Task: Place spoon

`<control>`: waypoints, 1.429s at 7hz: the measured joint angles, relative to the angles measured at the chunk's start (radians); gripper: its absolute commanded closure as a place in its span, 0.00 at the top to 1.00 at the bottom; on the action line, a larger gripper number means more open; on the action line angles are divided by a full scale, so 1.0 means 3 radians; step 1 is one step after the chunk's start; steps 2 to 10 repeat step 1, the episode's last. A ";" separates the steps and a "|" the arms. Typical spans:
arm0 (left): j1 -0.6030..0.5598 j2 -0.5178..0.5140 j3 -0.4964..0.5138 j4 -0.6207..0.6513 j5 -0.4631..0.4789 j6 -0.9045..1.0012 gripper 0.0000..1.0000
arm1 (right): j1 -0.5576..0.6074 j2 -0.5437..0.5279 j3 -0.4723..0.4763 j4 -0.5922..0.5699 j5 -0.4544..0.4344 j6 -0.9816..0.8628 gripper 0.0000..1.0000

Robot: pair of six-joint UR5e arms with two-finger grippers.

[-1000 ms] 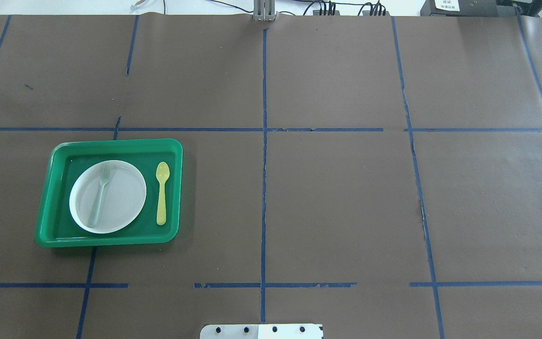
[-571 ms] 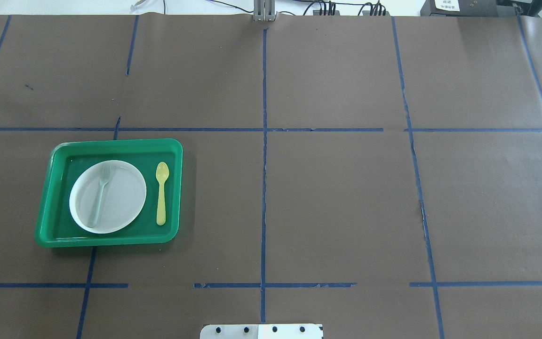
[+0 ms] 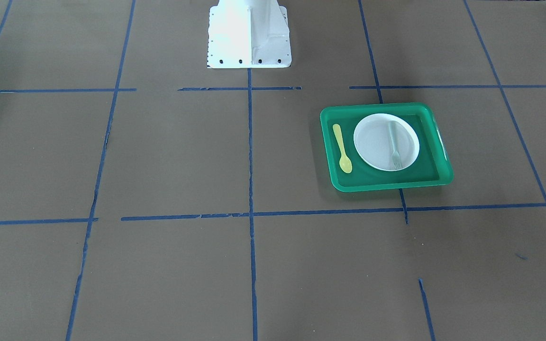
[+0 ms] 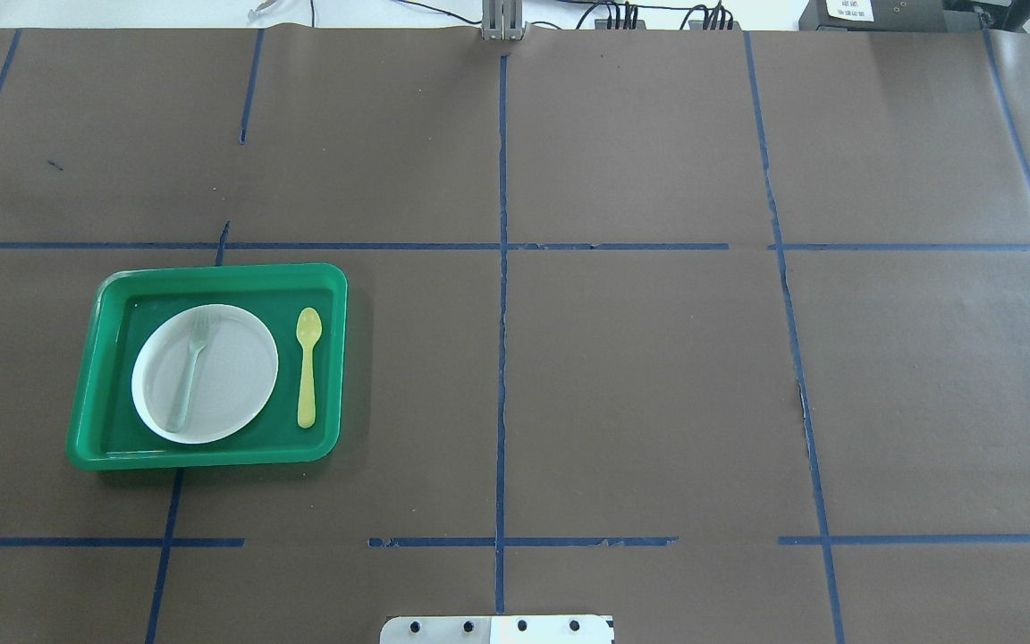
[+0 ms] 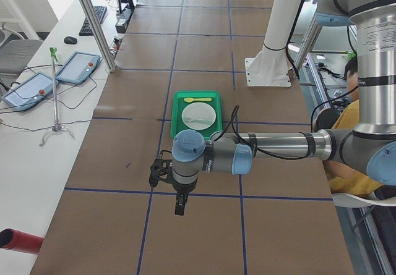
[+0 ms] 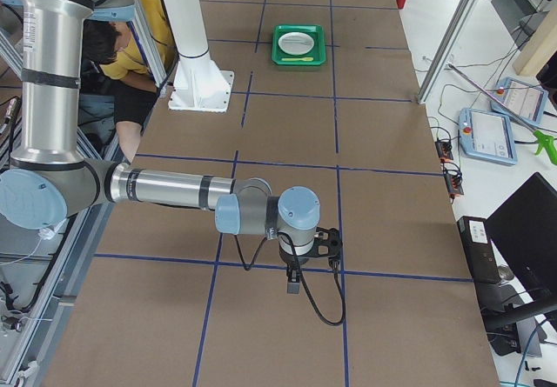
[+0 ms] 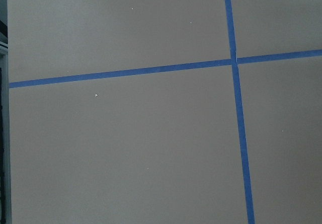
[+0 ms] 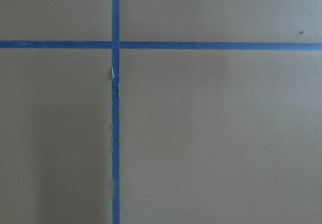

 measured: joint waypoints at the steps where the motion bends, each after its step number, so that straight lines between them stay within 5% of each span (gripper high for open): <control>1: 0.0000 -0.0001 -0.0002 -0.0002 0.0000 0.0000 1.00 | 0.0000 0.0000 0.0000 0.0000 0.0000 0.0000 1.00; 10: 0.0000 -0.0001 -0.0002 -0.0002 0.0000 0.0000 1.00 | 0.0000 0.0000 0.0000 0.0000 0.0000 0.0000 1.00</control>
